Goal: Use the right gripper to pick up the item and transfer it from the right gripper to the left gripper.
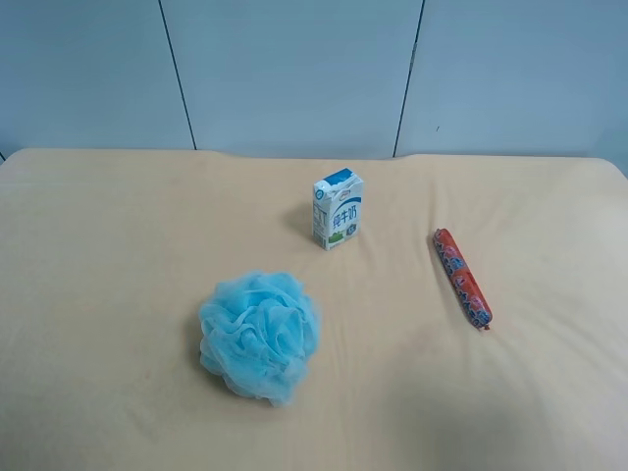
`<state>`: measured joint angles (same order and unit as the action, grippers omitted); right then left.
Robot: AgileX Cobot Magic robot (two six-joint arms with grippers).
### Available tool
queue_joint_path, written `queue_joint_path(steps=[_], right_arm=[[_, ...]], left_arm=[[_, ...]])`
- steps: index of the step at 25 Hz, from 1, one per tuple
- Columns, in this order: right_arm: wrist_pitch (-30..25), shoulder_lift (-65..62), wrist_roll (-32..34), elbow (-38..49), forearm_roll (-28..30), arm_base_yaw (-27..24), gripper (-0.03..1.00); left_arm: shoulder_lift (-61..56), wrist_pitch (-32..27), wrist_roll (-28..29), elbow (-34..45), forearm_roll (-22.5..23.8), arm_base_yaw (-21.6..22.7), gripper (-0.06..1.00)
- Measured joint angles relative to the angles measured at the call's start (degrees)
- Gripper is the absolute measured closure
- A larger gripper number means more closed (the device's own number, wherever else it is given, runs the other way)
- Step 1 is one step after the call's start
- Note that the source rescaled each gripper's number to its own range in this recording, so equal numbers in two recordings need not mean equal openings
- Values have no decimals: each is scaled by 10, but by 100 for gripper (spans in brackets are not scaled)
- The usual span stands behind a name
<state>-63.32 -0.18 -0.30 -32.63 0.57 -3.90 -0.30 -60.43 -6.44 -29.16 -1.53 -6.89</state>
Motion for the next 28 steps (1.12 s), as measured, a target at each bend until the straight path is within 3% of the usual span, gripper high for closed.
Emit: queue_joint_path(steps=[28], right_arm=[[0,0,0,0,0,0,-3]], left_arm=[[0,0,0,0,0,0,-5]])
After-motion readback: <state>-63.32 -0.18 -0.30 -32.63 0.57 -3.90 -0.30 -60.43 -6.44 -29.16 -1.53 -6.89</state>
